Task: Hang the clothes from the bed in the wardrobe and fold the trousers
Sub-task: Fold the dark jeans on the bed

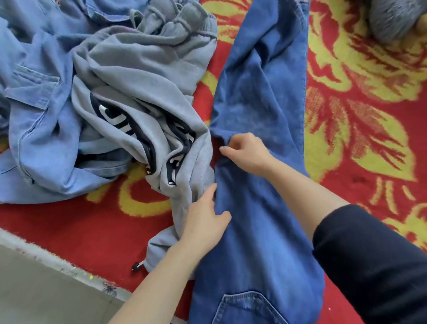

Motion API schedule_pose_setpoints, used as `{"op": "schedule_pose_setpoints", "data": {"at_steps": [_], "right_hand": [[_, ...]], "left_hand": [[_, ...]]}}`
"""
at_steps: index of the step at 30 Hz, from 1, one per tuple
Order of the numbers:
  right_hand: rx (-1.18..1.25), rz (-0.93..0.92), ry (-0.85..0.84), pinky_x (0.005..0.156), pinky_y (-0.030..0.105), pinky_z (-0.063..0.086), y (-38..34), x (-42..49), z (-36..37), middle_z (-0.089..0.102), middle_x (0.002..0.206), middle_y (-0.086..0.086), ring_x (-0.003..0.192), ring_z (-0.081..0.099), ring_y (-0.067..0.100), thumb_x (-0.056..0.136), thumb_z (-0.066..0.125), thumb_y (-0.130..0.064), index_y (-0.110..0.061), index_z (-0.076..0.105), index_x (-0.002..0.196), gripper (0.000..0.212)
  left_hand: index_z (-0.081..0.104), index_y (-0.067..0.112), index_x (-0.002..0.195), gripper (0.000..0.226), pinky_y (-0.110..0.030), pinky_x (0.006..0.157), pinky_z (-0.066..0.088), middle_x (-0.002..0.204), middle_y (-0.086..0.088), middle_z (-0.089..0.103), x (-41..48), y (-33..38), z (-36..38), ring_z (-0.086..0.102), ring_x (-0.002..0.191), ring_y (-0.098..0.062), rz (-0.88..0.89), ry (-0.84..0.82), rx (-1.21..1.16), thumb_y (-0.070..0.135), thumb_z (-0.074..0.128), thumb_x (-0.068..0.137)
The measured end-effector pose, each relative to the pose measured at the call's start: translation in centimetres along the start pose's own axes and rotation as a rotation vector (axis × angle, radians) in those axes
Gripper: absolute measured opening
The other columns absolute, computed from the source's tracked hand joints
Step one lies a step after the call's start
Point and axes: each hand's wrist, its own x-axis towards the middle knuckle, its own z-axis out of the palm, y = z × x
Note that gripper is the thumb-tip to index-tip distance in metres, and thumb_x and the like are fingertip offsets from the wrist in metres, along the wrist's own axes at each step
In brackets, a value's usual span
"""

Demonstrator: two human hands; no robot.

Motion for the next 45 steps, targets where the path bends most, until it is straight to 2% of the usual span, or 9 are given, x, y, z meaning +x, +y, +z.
{"op": "schedule_pose_setpoints", "data": {"at_steps": [4, 8, 15, 20, 26, 31, 36, 39, 45], "right_hand": [[0.443, 0.056, 0.082, 0.051, 0.027, 0.046, 0.2, 1.8, -3.3, 0.064, 0.063, 0.009, 0.053, 0.058, 0.014, 0.082, 0.060, -0.022, 0.002, 0.061, 0.072, 0.026], [0.305, 0.100, 0.361, 0.063, 0.028, 0.042, 1.5, 5.8, -7.8, 0.063, 0.075, -0.004, 0.072, 0.056, 0.015, 0.084, 0.054, -0.023, -0.011, 0.064, 0.083, 0.016], [0.499, 0.207, 0.323, 0.066, 0.031, 0.041, 3.0, 12.3, -9.7, 0.059, 0.082, 0.003, 0.073, 0.051, 0.019, 0.089, 0.040, -0.011, -0.015, 0.058, 0.078, 0.021], [0.665, 0.299, 0.193, 0.047, 0.020, 0.028, 1.8, 13.9, -9.6, 0.044, 0.047, -0.007, 0.045, 0.036, 0.013, 0.084, 0.054, -0.023, -0.019, 0.045, 0.059, 0.027], [1.002, 0.241, -0.170, 0.053, 0.023, 0.046, -0.3, 15.4, -10.2, 0.063, 0.059, -0.002, 0.055, 0.061, 0.012, 0.080, 0.060, -0.034, -0.021, 0.065, 0.061, 0.024], [1.262, 0.202, -0.056, 0.061, 0.028, 0.041, -2.3, 17.1, -12.2, 0.051, 0.063, 0.003, 0.056, 0.050, 0.019, 0.078, 0.063, -0.022, -0.016, 0.055, 0.065, 0.016], [1.379, -0.028, -0.006, 0.067, 0.027, 0.048, -4.5, 18.5, -18.2, 0.063, 0.070, 0.009, 0.066, 0.061, 0.027, 0.086, 0.034, -0.006, -0.006, 0.063, 0.067, 0.035], [1.434, -0.100, 0.048, 0.079, 0.033, 0.049, -3.9, 19.4, -21.0, 0.063, 0.084, 0.014, 0.082, 0.061, 0.030, 0.084, 0.024, -0.002, -0.002, 0.065, 0.083, 0.041], [0.855, 0.432, 0.293, 0.072, 0.032, 0.051, 2.7, 21.3, -20.6, 0.063, 0.098, 0.002, 0.085, 0.061, 0.021, 0.076, 0.059, -0.010, -0.008, 0.060, 0.125, 0.049]], "left_hand": [[0.010, 0.027, 0.152, 0.080, -0.033, 0.107, 0.036, 0.148, -0.004, 0.032, 2.5, 2.9, 1.5, 0.039, 0.131, -0.022, 0.149, 0.109, 0.240, 0.024, 0.058, 0.088], [0.000, 0.008, 0.151, 0.090, -0.040, 0.119, 0.009, 0.156, -0.019, -0.008, 6.1, 5.1, 2.7, -0.005, 0.146, -0.035, 0.135, 0.135, 0.687, 0.042, 0.057, 0.091], [0.027, 0.003, 0.140, 0.085, -0.029, 0.102, 0.036, 0.140, -0.011, 0.039, 10.0, 5.9, 2.4, 0.041, 0.128, -0.023, 0.120, 0.046, 0.795, 0.051, 0.066, 0.081], [0.050, 0.014, 0.116, 0.050, -0.020, 0.074, 0.034, 0.116, -0.002, 0.059, 10.8, 6.4, 0.8, 0.057, 0.106, -0.019, 0.115, 0.028, 0.650, 0.044, 0.068, 0.080], [0.046, 0.021, 0.091, 0.027, -0.020, 0.064, 0.031, 0.094, 0.004, 0.057, 11.2, 6.8, 0.1, 0.052, 0.082, -0.014, 0.077, -0.015, 0.648, 0.033, 0.067, 0.081], [0.035, 0.022, 0.077, 0.033, -0.019, 0.053, 0.026, 0.076, 0.012, 0.039, 11.1, 6.6, -0.3, 0.044, 0.075, -0.012, 0.031, -0.075, 0.615, 0.027, 0.068, 0.079], [0.033, 0.020, 0.073, 0.035, -0.023, 0.062, 0.030, 0.075, 0.010, 0.039, 11.2, 7.4, -0.7, 0.047, 0.078, -0.015, -0.028, -0.092, 0.610, 0.026, 0.067, 0.080], [0.043, 0.016, 0.093, 0.032, -0.023, 0.077, 0.035, 0.112, 0.003, 0.049, 11.2, 7.9, -1.0, 0.049, 0.109, -0.019, -0.033, -0.128, 0.580, 0.032, 0.069, 0.081], [0.025, 0.007, 0.147, 0.072, -0.029, 0.118, 0.014, 0.160, -0.009, 0.011, 11.0, 8.2, -0.7, 0.007, 0.148, -0.020, -0.003, -0.138, 0.672, 0.032, 0.062, 0.090]]}}
